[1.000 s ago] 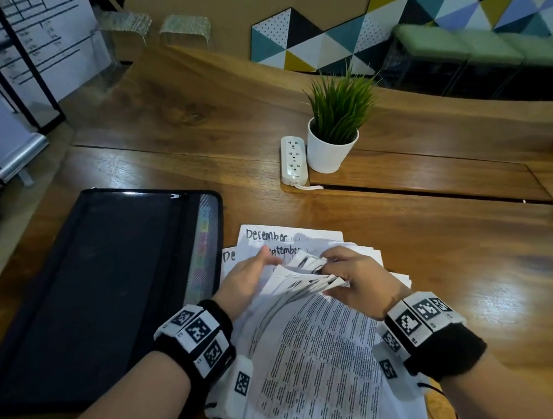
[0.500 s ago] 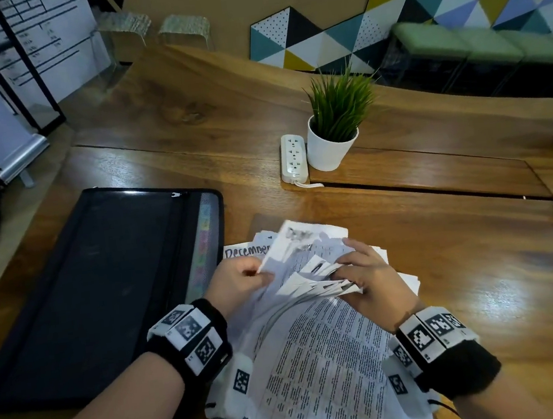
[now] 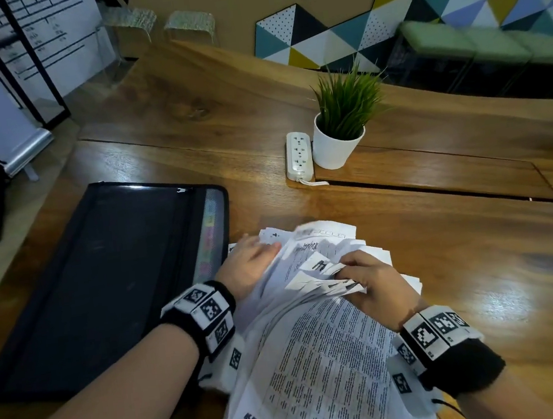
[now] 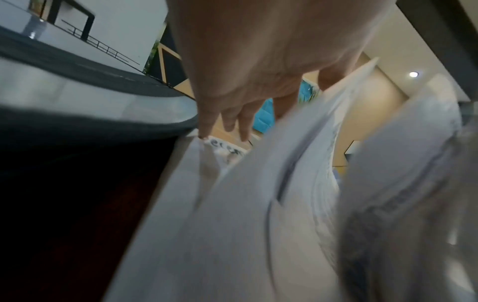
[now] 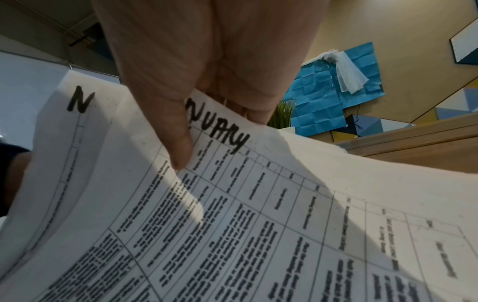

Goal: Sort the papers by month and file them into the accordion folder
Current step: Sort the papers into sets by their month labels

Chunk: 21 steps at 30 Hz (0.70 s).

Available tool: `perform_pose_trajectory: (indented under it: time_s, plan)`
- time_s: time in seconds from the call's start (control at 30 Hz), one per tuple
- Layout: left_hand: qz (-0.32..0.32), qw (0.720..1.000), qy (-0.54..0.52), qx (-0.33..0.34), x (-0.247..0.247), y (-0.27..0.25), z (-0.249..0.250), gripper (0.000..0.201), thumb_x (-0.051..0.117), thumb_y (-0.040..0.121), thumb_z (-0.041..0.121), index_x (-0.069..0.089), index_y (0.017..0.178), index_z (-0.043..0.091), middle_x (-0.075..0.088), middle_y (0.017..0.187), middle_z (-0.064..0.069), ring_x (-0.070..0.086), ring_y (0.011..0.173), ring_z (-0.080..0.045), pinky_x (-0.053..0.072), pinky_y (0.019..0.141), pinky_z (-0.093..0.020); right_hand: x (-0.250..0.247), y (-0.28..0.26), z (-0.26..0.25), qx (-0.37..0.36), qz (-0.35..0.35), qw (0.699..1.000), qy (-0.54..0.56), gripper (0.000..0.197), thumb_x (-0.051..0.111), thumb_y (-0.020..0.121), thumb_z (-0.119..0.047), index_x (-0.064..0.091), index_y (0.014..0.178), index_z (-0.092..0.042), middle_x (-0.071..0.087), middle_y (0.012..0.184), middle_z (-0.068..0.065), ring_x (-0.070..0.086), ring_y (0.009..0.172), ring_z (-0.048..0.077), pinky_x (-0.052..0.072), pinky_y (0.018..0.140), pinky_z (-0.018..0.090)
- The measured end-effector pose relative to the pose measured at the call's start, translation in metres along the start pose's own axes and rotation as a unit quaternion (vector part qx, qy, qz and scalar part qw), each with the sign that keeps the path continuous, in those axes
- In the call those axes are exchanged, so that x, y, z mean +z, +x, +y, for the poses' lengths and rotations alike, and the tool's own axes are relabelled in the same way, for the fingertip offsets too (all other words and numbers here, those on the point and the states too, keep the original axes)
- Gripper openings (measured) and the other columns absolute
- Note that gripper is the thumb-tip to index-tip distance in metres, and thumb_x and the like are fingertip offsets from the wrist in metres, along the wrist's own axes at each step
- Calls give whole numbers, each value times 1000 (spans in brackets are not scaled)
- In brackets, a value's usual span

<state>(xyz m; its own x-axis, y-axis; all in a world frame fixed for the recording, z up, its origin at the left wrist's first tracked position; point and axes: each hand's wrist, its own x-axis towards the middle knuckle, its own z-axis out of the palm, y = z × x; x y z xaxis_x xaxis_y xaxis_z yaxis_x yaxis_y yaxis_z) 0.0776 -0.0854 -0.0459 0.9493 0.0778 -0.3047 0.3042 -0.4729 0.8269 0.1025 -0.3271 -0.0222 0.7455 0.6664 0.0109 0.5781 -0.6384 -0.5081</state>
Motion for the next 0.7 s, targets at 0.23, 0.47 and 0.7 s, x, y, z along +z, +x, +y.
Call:
perform_pose_trajectory:
  time_s: [0.23, 0.47, 0.7]
  plan:
    - [13, 922, 380, -70, -7, 27, 8, 42, 45, 93, 32, 43, 129, 10, 54, 127, -13, 47, 119, -30, 35, 99, -41, 1, -1, 2, 11, -8, 1000, -7, 31, 73, 69, 5, 71, 93, -14, 40, 133, -2, 53, 94, 1, 32, 75, -4]
    - [53, 993, 100, -37, -35, 10, 5, 66, 29, 96, 57, 70, 81, 7, 69, 85, -7, 58, 90, -21, 30, 103, -36, -1, 0, 1, -27, 19, 999, -9, 32, 75, 63, 9, 70, 89, -10, 25, 142, -2, 47, 96, -6, 30, 73, -9]
    - [-31, 936, 340, 91, -41, 6, -2, 33, 42, 81, 40, 66, 94, 22, 58, 95, 6, 51, 105, -17, 27, 96, -35, -8, 12, -5, -30, -21, 999, -27, 26, 76, 69, 3, 70, 87, -15, 17, 152, -1, 49, 90, -8, 32, 73, -6]
